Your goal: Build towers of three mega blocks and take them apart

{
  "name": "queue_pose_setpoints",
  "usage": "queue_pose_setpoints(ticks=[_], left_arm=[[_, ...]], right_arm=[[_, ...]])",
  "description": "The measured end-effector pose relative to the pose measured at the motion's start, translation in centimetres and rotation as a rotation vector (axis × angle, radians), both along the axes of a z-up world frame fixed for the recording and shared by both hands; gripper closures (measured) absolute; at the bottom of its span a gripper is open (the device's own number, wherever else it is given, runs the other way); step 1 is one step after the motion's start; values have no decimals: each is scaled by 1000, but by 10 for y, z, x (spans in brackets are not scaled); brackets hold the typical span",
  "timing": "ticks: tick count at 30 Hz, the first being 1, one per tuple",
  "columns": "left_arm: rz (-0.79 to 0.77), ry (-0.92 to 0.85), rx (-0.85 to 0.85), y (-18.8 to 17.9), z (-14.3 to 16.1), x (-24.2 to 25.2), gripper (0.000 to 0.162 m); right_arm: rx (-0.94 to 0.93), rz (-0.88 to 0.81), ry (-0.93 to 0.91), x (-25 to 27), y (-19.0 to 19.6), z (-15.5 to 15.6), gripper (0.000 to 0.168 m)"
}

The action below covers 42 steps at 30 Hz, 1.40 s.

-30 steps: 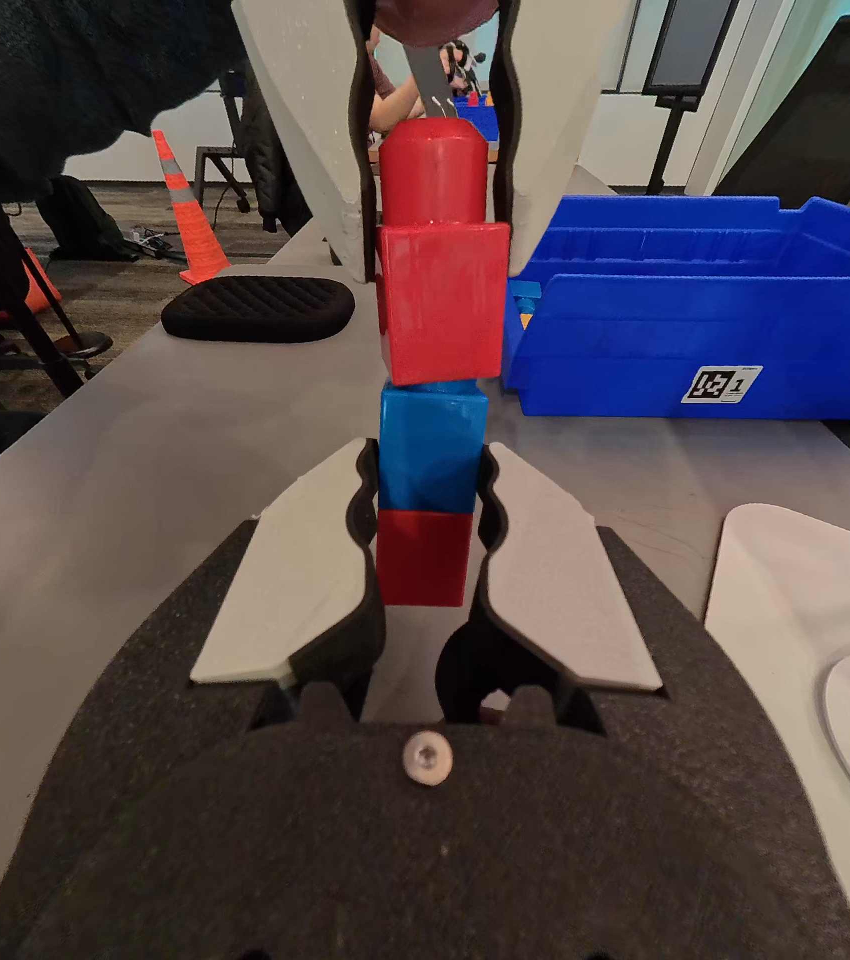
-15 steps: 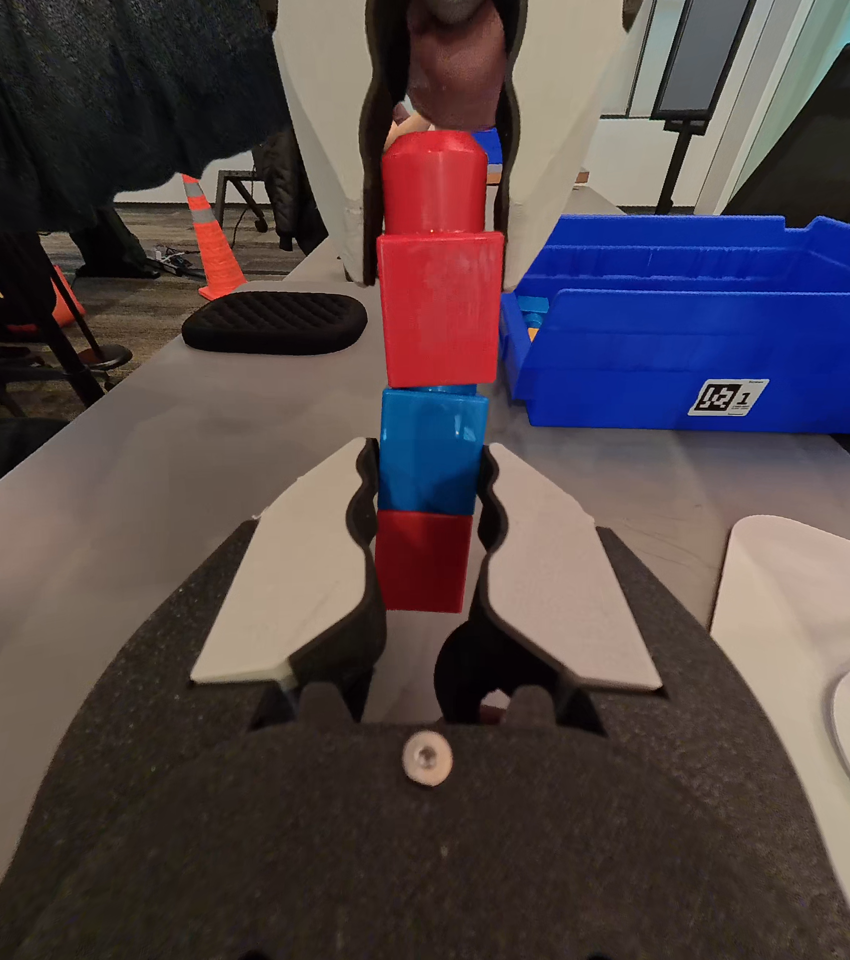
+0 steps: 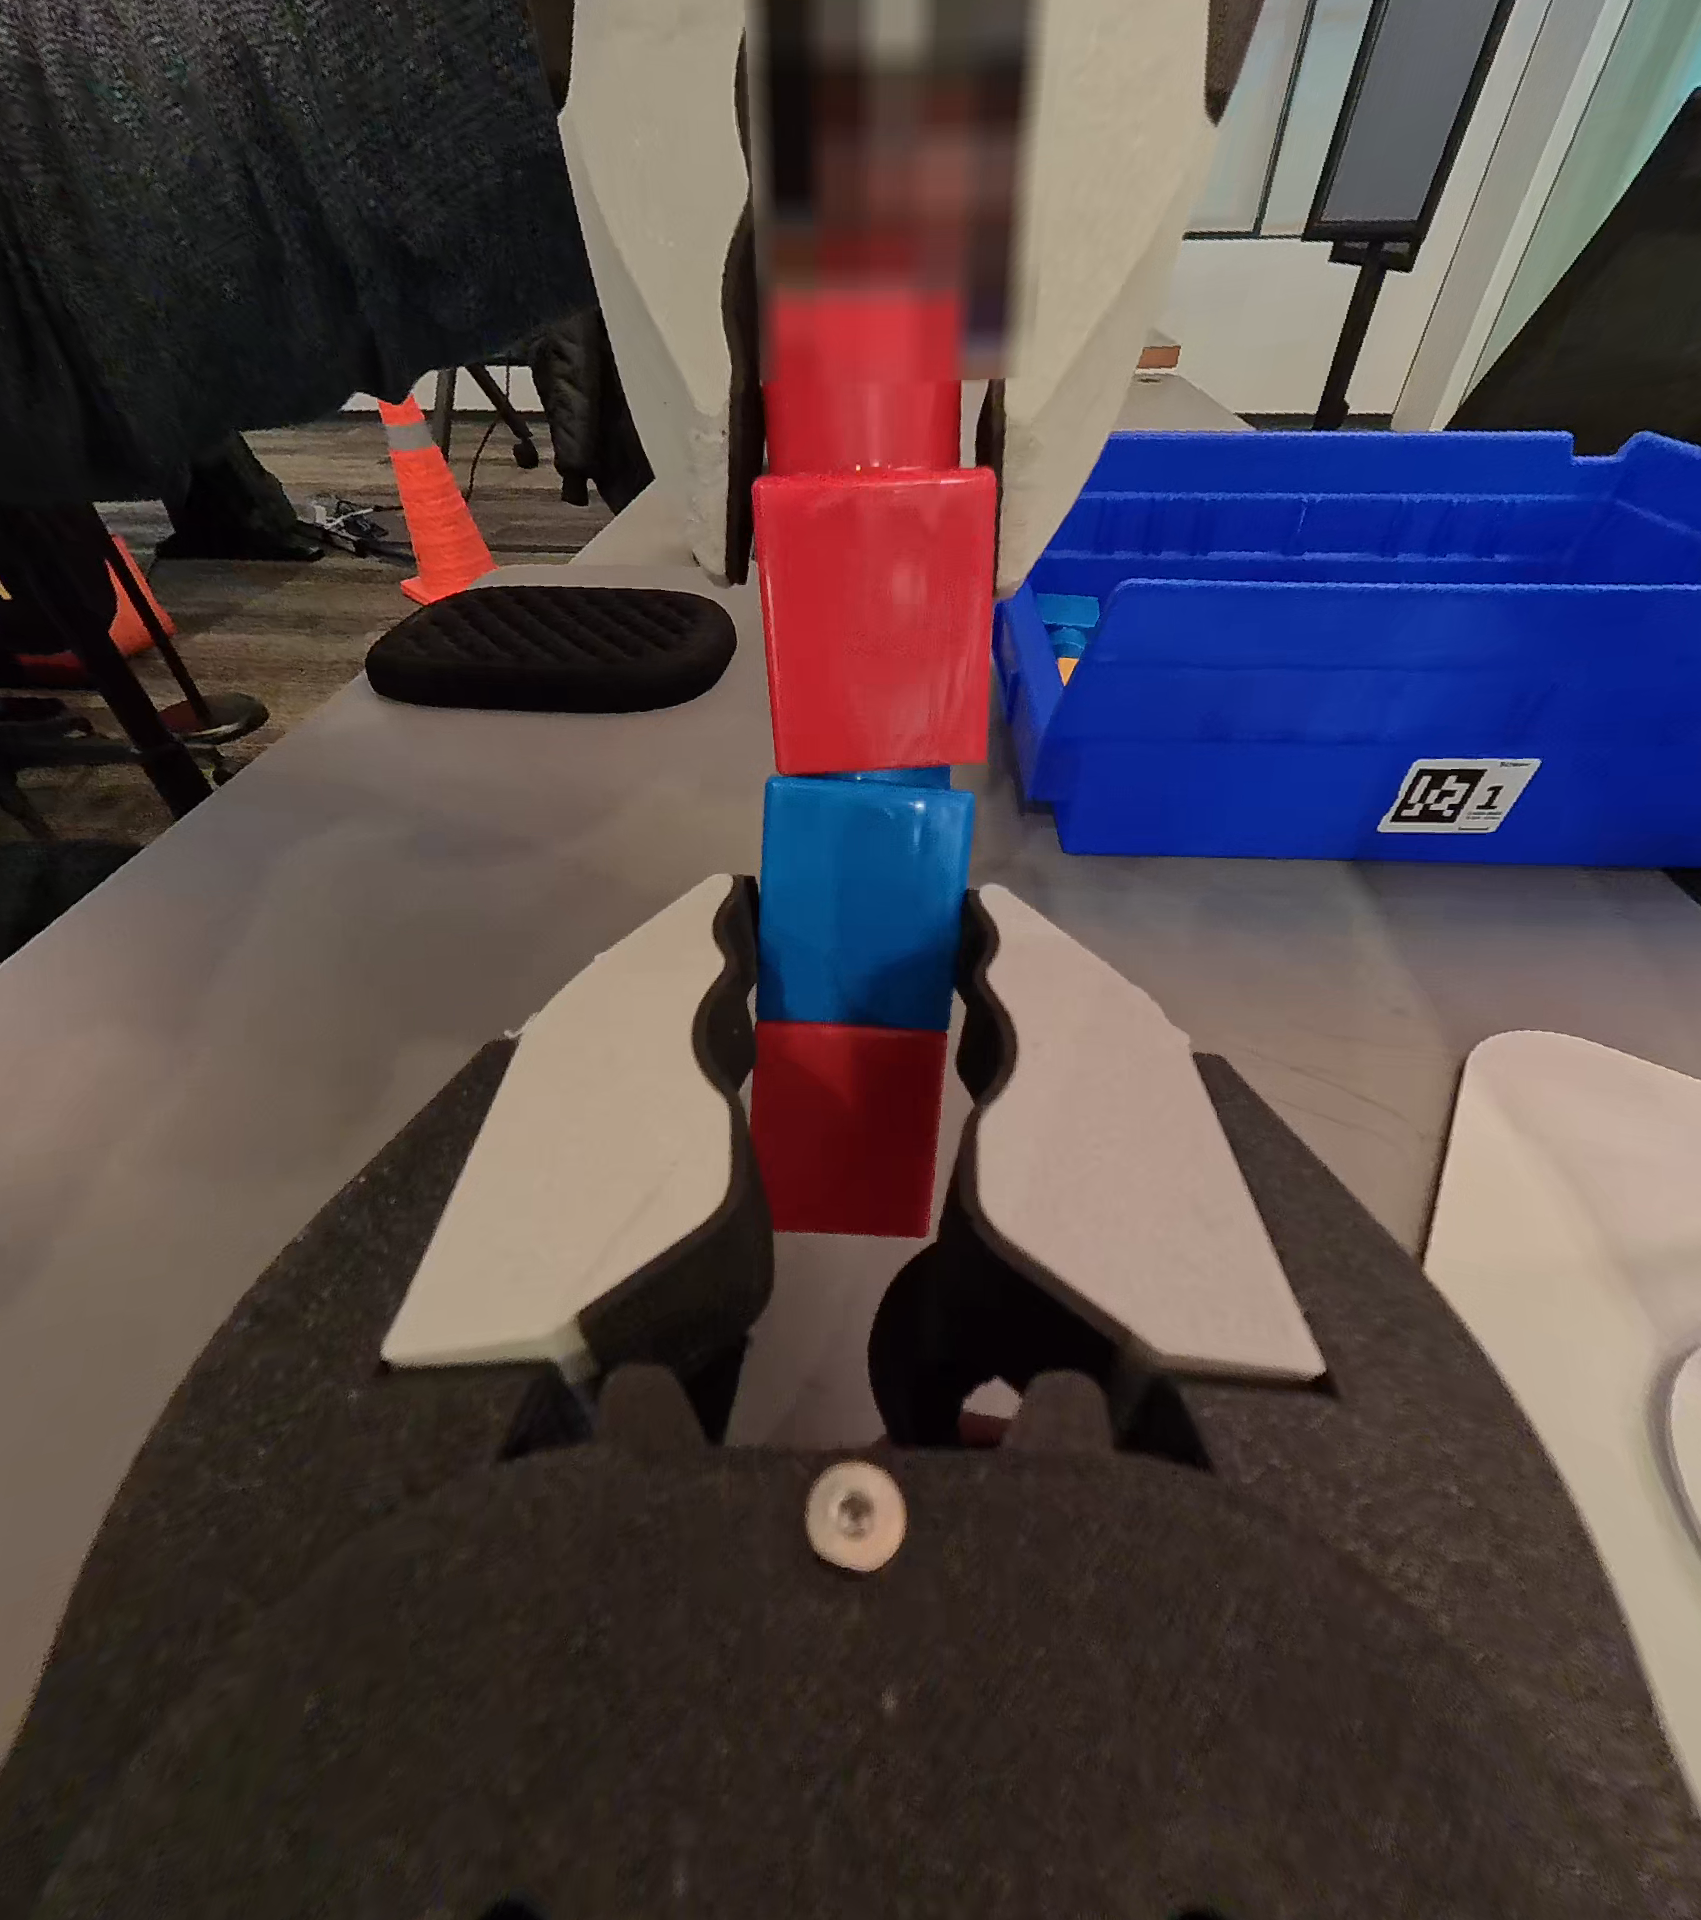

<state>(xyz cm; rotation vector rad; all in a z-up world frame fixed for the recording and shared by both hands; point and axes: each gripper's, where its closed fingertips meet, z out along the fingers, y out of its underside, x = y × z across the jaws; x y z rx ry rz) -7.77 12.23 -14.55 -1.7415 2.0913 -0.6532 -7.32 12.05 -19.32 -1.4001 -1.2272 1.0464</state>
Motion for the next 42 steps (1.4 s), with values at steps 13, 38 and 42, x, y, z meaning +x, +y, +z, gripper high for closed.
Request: queue_pose_setpoints(ticks=[13, 38, 42], left_arm=[[-38, 17, -29, -2, -9, -2, 126], [49, -316, -264, 2, -6, 5, 126], [70, -189, -203, 4, -14, -1, 126]], right_arm=[[7, 12, 26, 2, -2, 4, 133], [1, -6, 83, 7, 2, 11, 133], [-1, -4, 93, 7, 2, 13, 132]])
